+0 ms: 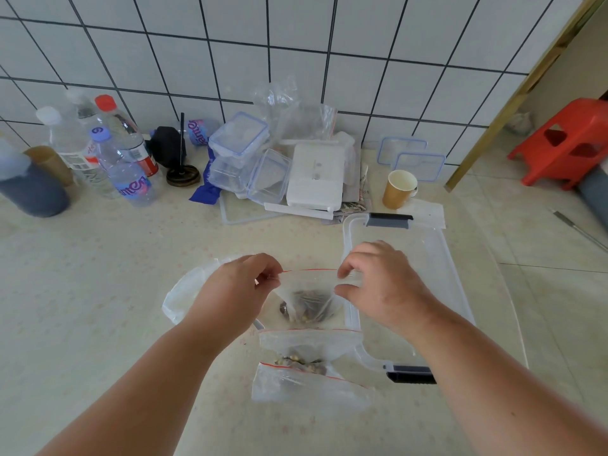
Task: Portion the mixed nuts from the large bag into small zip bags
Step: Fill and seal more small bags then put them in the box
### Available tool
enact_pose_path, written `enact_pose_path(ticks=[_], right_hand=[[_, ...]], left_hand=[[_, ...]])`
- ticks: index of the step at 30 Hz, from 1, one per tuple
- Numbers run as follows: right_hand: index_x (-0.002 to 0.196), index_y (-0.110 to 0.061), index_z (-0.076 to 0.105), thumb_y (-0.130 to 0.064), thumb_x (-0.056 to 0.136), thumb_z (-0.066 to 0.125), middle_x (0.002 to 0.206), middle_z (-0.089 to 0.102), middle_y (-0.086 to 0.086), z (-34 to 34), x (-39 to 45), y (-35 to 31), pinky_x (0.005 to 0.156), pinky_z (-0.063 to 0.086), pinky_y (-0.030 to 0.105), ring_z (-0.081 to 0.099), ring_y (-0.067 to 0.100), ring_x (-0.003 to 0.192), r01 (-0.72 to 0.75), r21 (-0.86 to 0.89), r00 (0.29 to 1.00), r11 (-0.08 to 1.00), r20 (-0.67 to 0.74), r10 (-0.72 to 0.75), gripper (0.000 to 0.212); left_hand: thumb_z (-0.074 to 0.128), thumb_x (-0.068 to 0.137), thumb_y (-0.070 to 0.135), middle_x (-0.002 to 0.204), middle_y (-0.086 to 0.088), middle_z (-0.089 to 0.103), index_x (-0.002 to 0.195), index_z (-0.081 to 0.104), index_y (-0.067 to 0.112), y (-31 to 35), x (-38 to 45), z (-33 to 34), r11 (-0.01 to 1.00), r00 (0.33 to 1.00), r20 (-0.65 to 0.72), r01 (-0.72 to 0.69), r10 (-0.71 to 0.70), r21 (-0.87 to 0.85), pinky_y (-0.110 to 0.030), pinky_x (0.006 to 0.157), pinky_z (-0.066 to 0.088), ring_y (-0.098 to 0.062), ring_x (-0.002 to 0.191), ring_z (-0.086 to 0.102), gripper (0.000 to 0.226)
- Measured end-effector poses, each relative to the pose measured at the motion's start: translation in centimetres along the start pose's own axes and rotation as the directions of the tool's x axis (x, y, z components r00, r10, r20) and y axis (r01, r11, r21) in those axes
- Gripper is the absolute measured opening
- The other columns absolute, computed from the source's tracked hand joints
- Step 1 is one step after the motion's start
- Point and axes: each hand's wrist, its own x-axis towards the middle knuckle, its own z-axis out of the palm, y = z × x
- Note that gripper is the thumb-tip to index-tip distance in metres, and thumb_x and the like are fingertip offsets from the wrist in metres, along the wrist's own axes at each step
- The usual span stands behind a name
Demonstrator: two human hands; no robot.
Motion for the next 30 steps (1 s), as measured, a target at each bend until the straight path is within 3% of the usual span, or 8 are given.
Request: enact_pose_path(ticks=[5,10,13,15,20,25,30], right_hand=[[0.099,-0.025,0.07,-0.041,0.086,0.071,0.11,0.06,-0.01,0.7,1.3,-3.3,0.1,0.034,0.037,0.051,0.016,0.114,0.065,0.028,0.994,0.997,0.088,-0.067,0.02],[0.094,-0.018,0.074,-0.028,0.09,0.069,0.102,0.066,-0.005,1.3,2.3,-5.4,0.096,0.043,0.038,0.058,0.019,0.102,0.06,0.095,0.996,0.994,0.061,-0.066,0.012],[0.092,-0.017,0.073,-0.025,0.09,0.069,0.099,0.066,-0.006,1.2,2.4,-5.5,0.094,0.045,0.038,0.061,0.019,0.099,0.049,0.1,0.996,0.994,0.071,-0.057,0.009],[0.093,-0.018,0.071,-0.024,0.089,0.07,0.099,0.067,-0.007,1.3,2.4,-5.6,0.094,0.046,0.038,0.062,0.018,0.098,0.039,0.11,0.996,0.993,0.073,-0.047,0.007],[0.113,-0.024,0.065,-0.031,0.09,0.07,0.106,0.066,-0.008,1.6,2.9,-6.2,0.095,0.047,0.036,0.062,0.017,0.098,0.014,0.096,0.992,0.995,0.122,-0.026,0.024],[0.095,-0.022,0.07,-0.029,0.093,0.062,0.1,0.065,-0.005,2.2,3.5,-6.9,0.092,0.046,0.037,0.062,0.02,0.094,0.049,0.051,0.99,0.997,0.126,-0.055,0.011],[0.086,-0.024,0.071,-0.024,0.09,0.066,0.092,0.064,-0.007,2.8,3.6,-6.9,0.086,0.047,0.034,0.061,0.02,0.089,0.044,0.048,0.993,0.998,0.109,-0.049,0.006]], left_hand=[[0.071,0.094,0.018,0.085,0.029,0.065,0.106,0.071,0.035,0.3,0.3,0.2,0.998,0.999,-0.001,0.045,-0.045,-0.054,0.003,0.073,0.036,0.021,0.092,0.053,0.021],[0.073,0.093,0.02,0.086,0.026,0.066,0.111,0.073,0.032,0.1,0.4,0.3,0.993,0.997,-0.011,0.075,-0.076,-0.091,0.003,0.072,0.036,0.019,0.09,0.055,0.022],[0.074,0.092,0.027,0.082,0.024,0.066,0.095,0.075,0.034,-0.1,0.6,0.0,0.989,0.993,0.015,0.121,-0.12,-0.084,0.002,0.07,0.037,0.018,0.088,0.055,0.008],[0.074,0.092,0.029,0.079,0.021,0.067,0.082,0.07,0.038,-0.1,0.7,-0.1,0.989,0.991,0.03,0.131,-0.13,-0.07,-0.001,0.071,0.038,0.013,0.087,0.057,0.014],[0.072,0.094,0.026,0.079,0.019,0.063,0.087,0.075,0.028,0.1,0.7,0.0,0.992,0.993,0.01,0.118,-0.118,-0.033,-0.003,0.068,0.038,0.003,0.075,0.058,0.008],[0.071,0.096,0.025,0.074,0.024,0.059,0.088,0.079,0.023,0.3,0.6,0.1,0.997,0.997,-0.01,0.073,-0.073,-0.023,-0.001,0.069,0.037,0.008,0.071,0.056,0.011],[0.073,0.094,0.03,0.076,0.016,0.065,0.085,0.079,0.023,0.5,0.6,0.2,0.997,0.997,-0.015,0.071,-0.071,-0.017,-0.005,0.069,0.038,0.002,0.07,0.054,0.013]])
